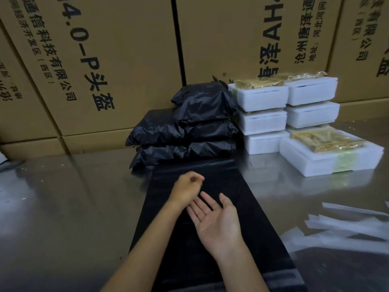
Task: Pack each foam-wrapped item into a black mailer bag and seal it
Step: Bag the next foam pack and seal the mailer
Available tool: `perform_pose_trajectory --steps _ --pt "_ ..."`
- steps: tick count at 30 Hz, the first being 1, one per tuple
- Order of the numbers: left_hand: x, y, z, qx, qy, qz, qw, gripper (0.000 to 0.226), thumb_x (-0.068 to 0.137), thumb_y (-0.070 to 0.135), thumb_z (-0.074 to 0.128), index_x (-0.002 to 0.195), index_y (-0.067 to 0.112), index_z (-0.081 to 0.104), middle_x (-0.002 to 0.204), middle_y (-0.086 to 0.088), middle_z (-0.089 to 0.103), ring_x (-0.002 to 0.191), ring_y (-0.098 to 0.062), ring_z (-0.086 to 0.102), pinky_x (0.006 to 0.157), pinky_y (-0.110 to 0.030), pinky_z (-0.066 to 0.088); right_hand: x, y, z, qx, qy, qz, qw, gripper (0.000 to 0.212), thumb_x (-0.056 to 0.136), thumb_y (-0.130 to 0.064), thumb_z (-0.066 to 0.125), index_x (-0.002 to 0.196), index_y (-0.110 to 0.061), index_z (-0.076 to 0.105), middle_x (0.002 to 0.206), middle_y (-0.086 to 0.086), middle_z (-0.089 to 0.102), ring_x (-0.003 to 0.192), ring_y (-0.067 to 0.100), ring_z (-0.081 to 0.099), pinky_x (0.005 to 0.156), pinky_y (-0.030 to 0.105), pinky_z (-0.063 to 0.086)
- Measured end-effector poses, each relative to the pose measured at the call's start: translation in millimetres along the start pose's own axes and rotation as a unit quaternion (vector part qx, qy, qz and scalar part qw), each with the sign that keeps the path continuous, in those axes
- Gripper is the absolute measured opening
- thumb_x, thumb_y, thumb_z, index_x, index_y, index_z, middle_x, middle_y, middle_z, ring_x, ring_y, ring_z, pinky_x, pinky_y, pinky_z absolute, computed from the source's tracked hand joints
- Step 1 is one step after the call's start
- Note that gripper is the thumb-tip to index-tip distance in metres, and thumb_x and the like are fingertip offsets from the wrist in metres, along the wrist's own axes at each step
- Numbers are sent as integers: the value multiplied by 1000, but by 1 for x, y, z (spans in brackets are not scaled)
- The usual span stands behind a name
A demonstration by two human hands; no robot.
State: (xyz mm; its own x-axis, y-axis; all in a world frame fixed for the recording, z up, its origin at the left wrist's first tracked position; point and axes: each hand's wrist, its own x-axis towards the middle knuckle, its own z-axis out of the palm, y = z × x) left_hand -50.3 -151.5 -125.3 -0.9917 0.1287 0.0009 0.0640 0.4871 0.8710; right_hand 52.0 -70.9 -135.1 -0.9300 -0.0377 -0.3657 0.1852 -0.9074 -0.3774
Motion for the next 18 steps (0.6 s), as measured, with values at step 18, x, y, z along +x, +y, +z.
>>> perform_pose_trajectory --steps 18 --pt "-71 67 114 118 -83 35 989 28 88 12 46 83 32 67 108 4 62 117 -25 53 105 -39 40 -57 -81 -57 -64 -28 -16 997 44 107 -32 36 136 -6 58 132 18 65 125 33 60 111 46 43"
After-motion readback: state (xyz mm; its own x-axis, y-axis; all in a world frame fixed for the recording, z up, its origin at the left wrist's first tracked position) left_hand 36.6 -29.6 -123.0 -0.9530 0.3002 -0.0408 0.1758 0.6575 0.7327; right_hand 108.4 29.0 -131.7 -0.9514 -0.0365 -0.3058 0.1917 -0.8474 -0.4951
